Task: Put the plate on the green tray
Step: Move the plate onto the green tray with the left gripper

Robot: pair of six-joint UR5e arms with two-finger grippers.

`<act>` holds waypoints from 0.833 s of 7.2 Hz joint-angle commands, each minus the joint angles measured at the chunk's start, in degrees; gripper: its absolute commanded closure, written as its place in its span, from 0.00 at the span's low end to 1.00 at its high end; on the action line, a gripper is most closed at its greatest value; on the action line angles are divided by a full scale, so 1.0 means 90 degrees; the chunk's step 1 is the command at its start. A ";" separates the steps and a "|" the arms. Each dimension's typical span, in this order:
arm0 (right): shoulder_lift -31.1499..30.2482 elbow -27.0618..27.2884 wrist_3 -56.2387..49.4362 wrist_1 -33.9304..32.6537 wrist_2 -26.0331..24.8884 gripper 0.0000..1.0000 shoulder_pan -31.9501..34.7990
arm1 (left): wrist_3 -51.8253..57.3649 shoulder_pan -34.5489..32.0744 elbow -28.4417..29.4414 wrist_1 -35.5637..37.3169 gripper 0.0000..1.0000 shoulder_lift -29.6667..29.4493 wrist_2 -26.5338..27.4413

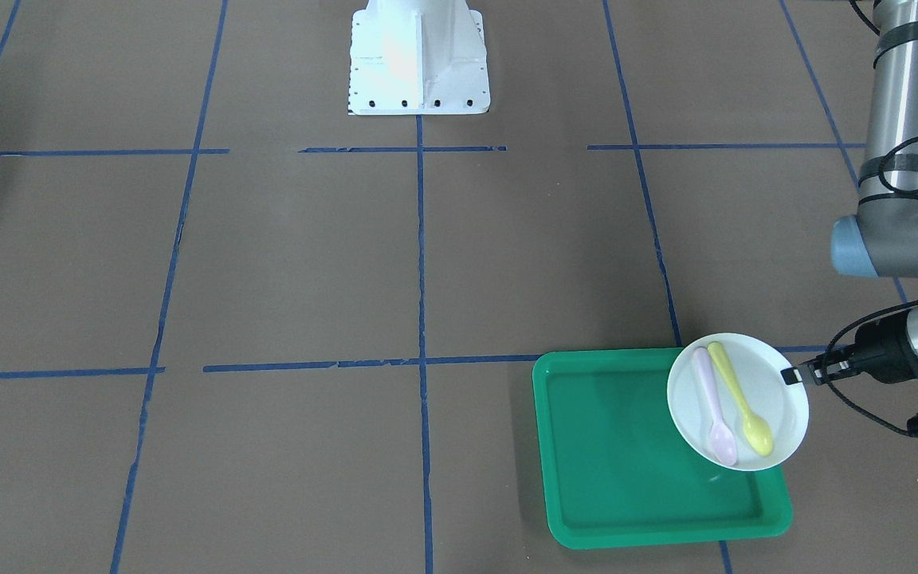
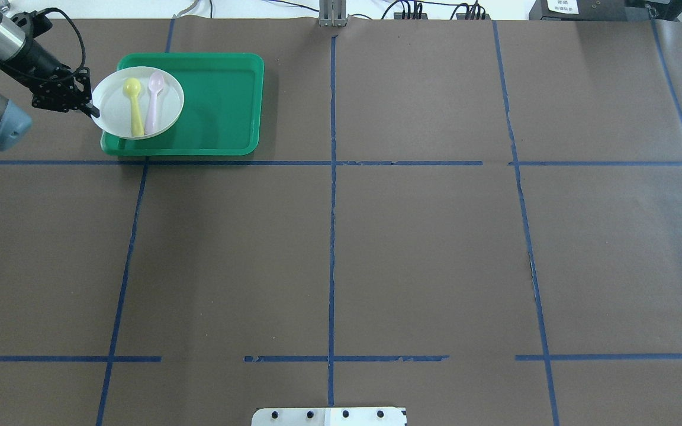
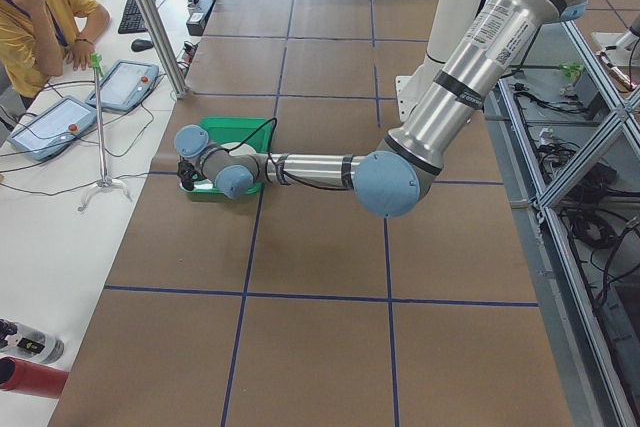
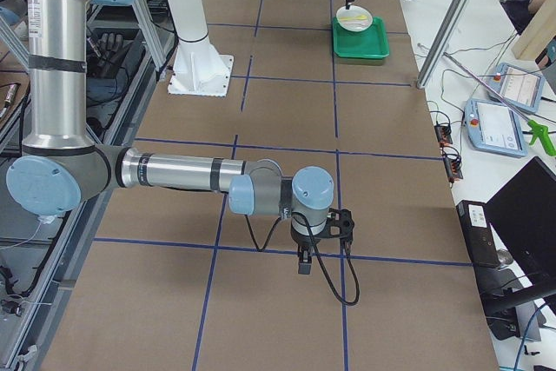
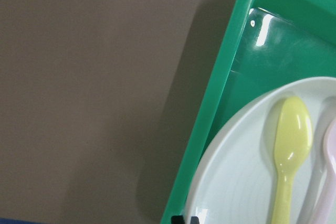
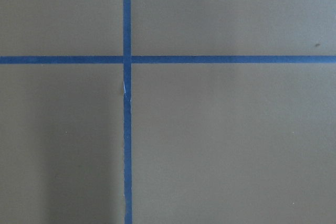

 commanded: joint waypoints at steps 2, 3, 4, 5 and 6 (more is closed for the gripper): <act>0.0000 0.0000 0.0000 0.0000 0.0000 0.00 0.0000 | -0.0112 0.0130 0.0081 -0.0302 1.00 -0.0267 0.0025; 0.0000 0.0000 0.0000 0.0000 0.0000 0.00 0.0000 | -0.0373 0.0256 0.0148 -0.0632 1.00 -0.0268 0.0335; 0.0000 0.0000 0.0000 0.0000 0.0000 0.00 0.0000 | -0.0801 0.0315 0.0439 -0.1244 1.00 -0.0297 0.0570; 0.0000 0.0000 0.0000 0.0000 0.0000 0.00 0.0000 | -0.0911 0.0326 0.0490 -0.1434 1.00 -0.0317 0.0746; 0.0000 0.0000 0.0000 0.0000 0.0000 0.00 0.0000 | -0.0922 0.0413 0.0491 -0.1484 1.00 -0.0346 0.0787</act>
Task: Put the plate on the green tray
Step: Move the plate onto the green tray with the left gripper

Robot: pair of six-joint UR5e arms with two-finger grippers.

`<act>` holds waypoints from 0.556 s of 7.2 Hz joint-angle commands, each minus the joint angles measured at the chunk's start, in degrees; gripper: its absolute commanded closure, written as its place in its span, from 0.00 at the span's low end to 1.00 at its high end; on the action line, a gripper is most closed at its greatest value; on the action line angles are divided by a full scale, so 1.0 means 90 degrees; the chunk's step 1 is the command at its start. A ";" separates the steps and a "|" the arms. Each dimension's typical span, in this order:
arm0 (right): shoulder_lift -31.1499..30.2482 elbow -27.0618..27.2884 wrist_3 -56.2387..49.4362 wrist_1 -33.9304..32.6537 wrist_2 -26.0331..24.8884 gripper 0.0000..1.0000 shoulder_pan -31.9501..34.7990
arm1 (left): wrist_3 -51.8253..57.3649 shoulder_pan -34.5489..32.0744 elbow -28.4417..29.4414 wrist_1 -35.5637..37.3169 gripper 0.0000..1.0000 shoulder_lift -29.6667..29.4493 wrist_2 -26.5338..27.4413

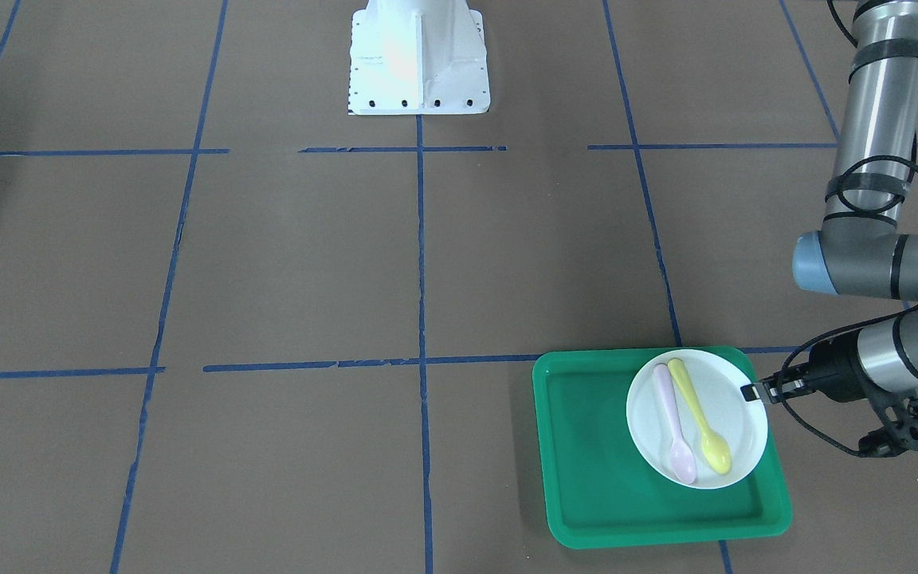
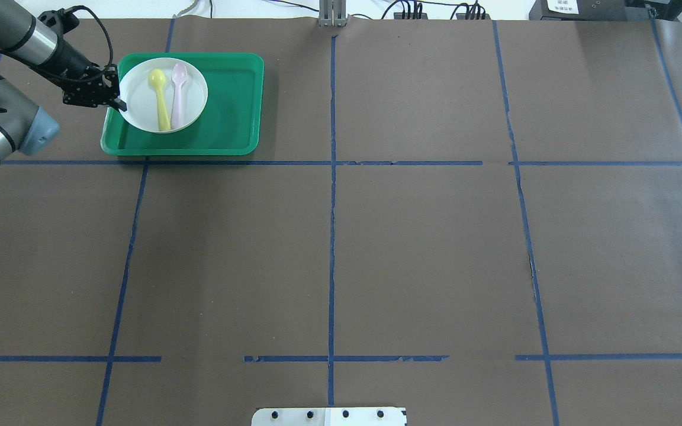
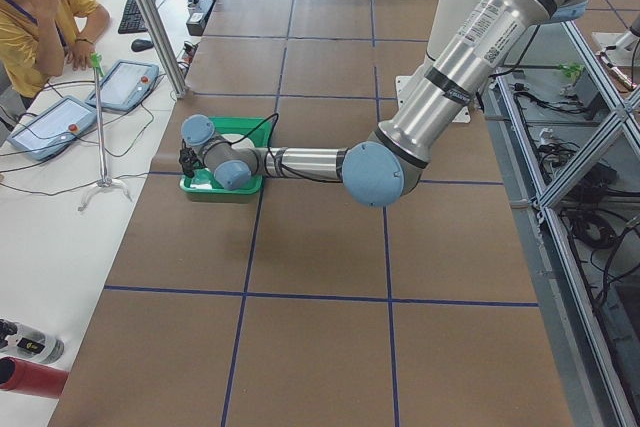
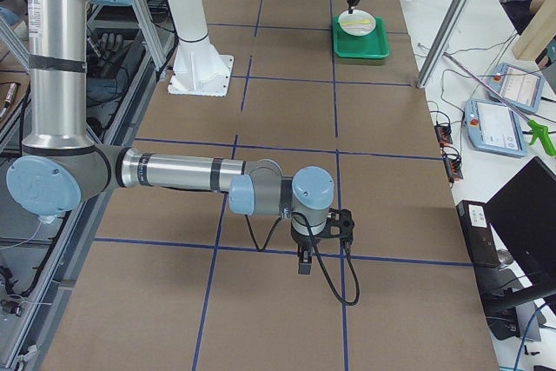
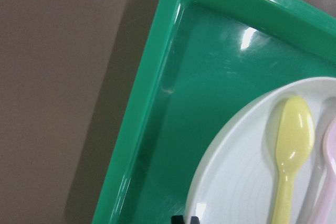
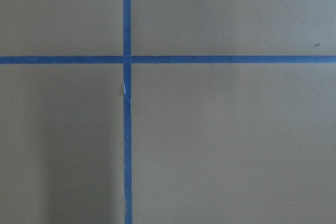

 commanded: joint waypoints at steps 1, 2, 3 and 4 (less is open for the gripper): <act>0.0000 0.0000 0.0000 0.0000 0.0000 0.00 0.0000 | -0.0121 0.0199 0.0077 -0.0294 1.00 -0.0063 0.0249; 0.0000 0.0000 0.0000 0.0000 0.0000 0.00 0.0000 | -0.0208 0.0258 0.0126 -0.0460 1.00 -0.0092 0.0347; 0.0000 0.0000 0.0000 0.0000 0.0000 0.00 0.0000 | -0.0248 0.0307 0.0165 -0.0529 1.00 -0.0102 0.0367; 0.0000 0.0000 0.0000 0.0000 0.0000 0.00 0.0000 | -0.0268 0.0317 0.0175 -0.0549 1.00 -0.0141 0.0396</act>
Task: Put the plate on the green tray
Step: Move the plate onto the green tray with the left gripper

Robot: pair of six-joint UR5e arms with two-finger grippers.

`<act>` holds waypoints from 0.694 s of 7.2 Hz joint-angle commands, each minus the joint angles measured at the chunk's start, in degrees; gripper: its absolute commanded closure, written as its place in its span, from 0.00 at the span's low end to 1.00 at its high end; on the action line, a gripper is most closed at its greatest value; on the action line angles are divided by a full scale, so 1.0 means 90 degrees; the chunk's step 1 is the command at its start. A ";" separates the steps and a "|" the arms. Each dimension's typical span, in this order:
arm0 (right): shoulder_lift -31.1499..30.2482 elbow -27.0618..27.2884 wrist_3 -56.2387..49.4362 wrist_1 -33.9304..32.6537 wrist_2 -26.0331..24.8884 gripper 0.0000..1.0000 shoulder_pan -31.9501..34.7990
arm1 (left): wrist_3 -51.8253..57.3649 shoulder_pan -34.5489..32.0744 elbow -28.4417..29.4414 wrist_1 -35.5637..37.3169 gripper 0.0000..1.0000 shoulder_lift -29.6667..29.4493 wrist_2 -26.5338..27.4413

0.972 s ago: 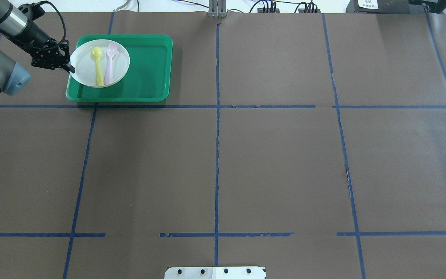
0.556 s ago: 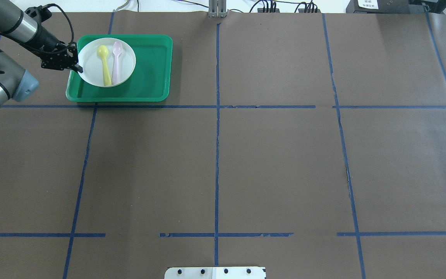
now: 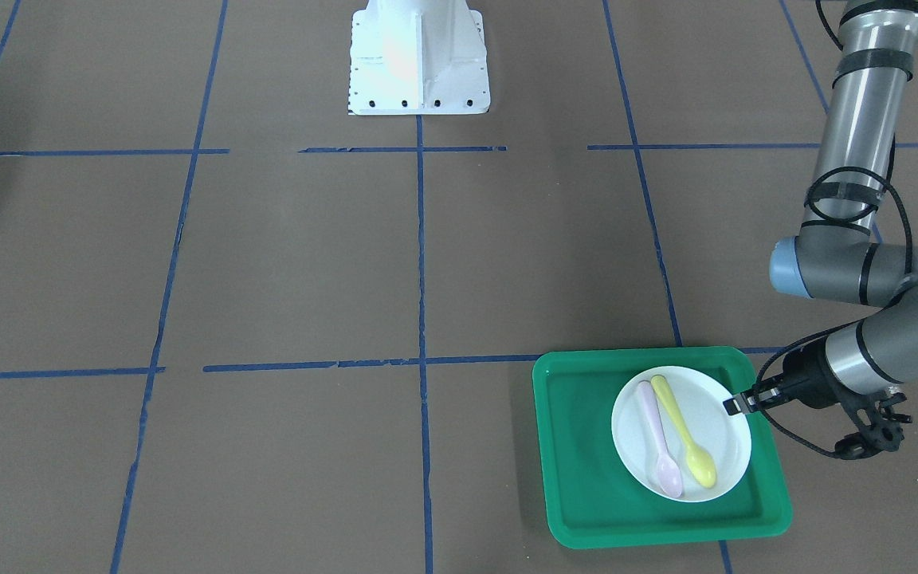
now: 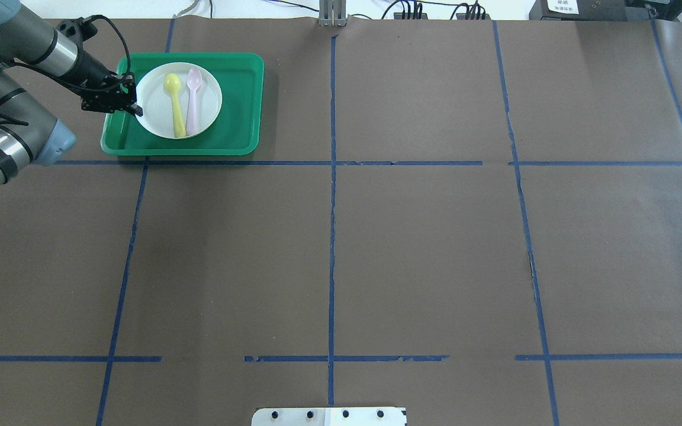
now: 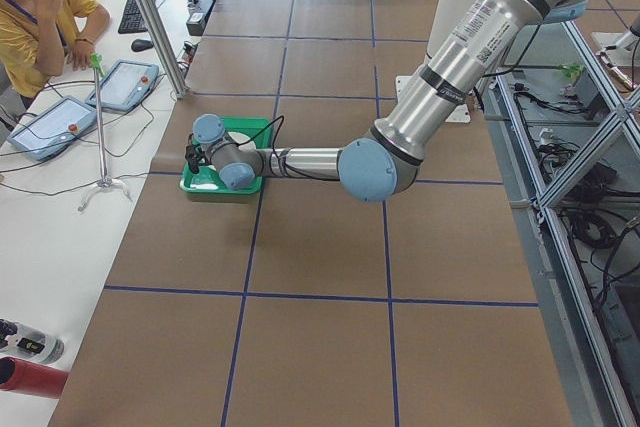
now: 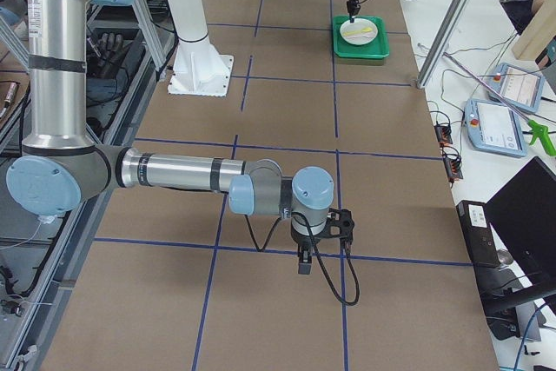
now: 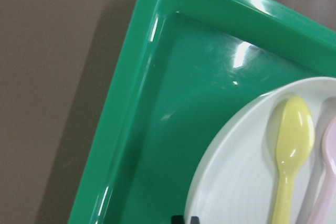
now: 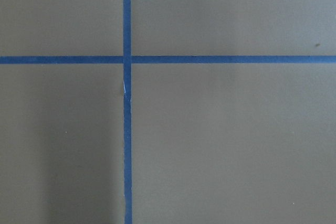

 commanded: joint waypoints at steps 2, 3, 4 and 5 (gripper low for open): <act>0.0000 0.0000 0.0000 0.0000 0.0000 0.00 0.0000 | -0.0069 0.0046 0.0125 -0.0218 0.74 -0.0037 0.0162; 0.0000 0.0000 0.0000 0.0000 0.0000 0.00 0.0000 | -0.0079 0.0046 0.0125 -0.0249 0.33 -0.0028 0.0231; 0.0000 0.0000 0.0000 0.0000 0.0000 0.00 0.0000 | -0.0079 0.0046 0.0125 -0.0249 0.21 -0.0028 0.0241; 0.0000 0.0000 0.0000 0.0000 0.0000 0.00 0.0000 | -0.0079 0.0036 0.0116 -0.0230 0.21 -0.0008 0.0251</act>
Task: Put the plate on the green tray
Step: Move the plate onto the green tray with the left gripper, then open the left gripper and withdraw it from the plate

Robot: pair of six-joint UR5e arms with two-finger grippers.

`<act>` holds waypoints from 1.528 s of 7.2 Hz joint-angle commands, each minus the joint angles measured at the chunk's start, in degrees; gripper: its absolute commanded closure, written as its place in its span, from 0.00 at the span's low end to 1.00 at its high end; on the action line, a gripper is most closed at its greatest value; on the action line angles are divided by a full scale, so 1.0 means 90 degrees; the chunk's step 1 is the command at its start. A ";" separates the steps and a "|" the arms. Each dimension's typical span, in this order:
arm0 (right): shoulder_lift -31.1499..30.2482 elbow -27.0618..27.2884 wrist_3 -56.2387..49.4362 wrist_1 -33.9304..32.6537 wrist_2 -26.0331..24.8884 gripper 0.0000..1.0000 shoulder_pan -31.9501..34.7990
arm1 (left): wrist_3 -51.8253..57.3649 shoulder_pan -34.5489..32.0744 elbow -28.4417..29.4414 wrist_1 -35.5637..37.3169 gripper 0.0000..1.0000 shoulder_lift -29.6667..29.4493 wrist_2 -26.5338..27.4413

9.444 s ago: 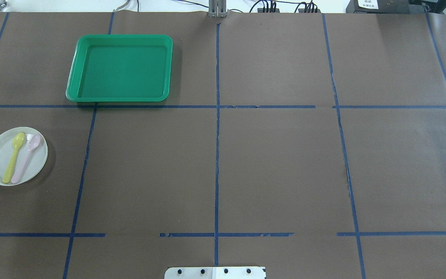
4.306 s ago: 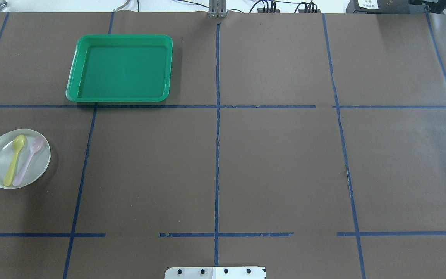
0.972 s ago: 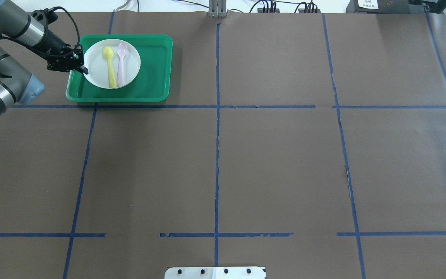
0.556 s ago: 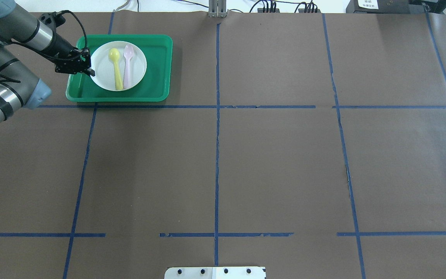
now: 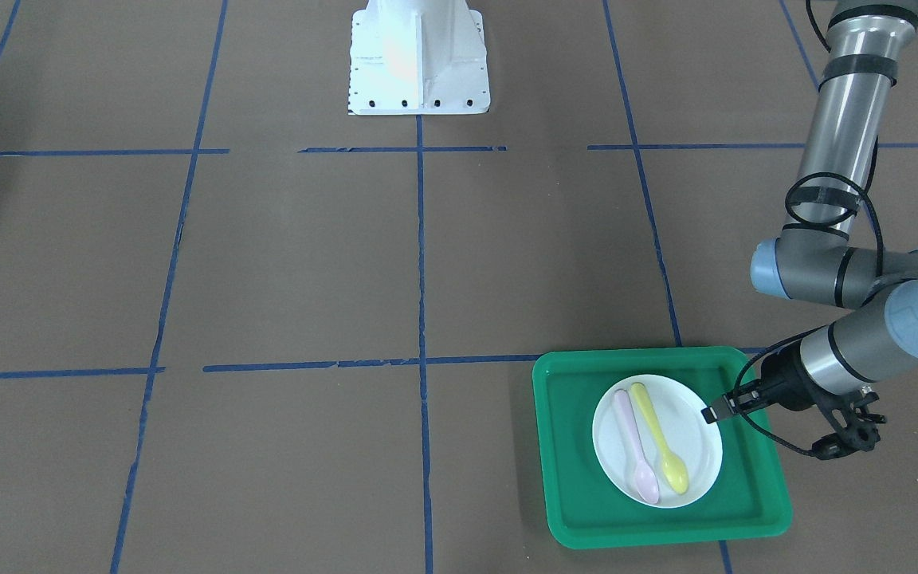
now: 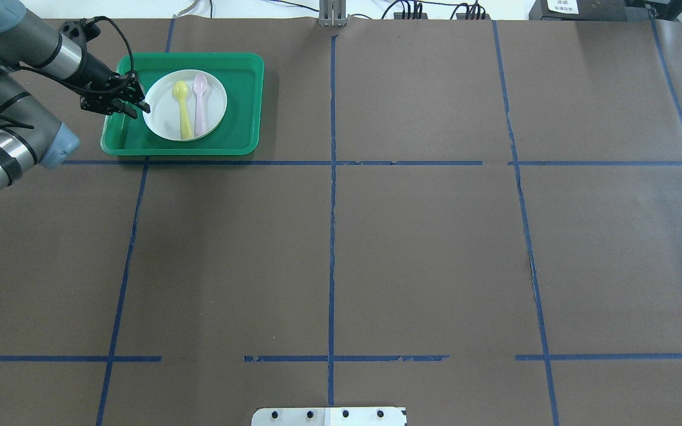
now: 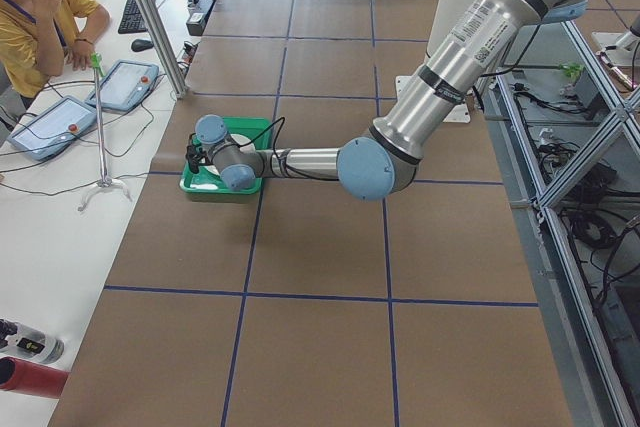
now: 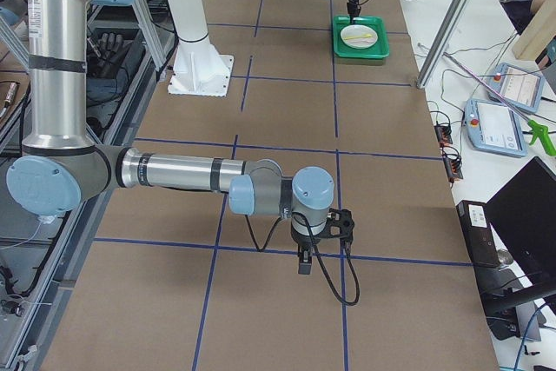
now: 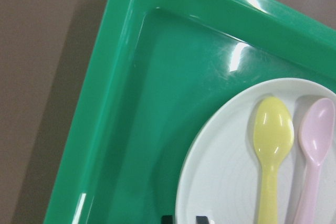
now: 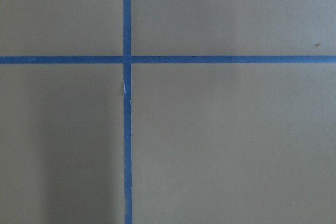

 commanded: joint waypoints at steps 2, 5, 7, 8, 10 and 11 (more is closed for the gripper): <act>0.0000 0.0000 0.0000 0.0000 0.0000 0.00 0.0000 | 0.0055 -0.0163 -0.0120 0.0450 0.22 0.0035 -0.0005; 0.0000 0.0000 0.0000 0.0000 0.0000 0.00 0.0000 | 0.1641 -0.0776 -0.1279 0.3265 0.25 0.0181 -0.0366; 0.0000 0.0000 0.0010 0.0000 0.0000 0.00 0.0000 | 0.2611 -0.1304 -0.2750 0.4608 0.25 0.1065 -0.0367; 0.0000 0.0000 0.0000 0.0000 0.0000 0.00 0.0000 | 0.3253 -0.1548 -0.2913 0.5030 0.24 0.1225 -0.0376; 0.0000 0.0000 0.0000 0.0000 0.0000 0.00 0.0000 | 0.4940 -0.2201 -0.2934 0.5841 0.19 0.1352 -0.0366; 0.0000 0.0000 0.0000 0.0000 0.0000 0.00 0.0000 | 0.5403 -0.2417 -0.3089 0.6115 0.15 0.1537 -0.0366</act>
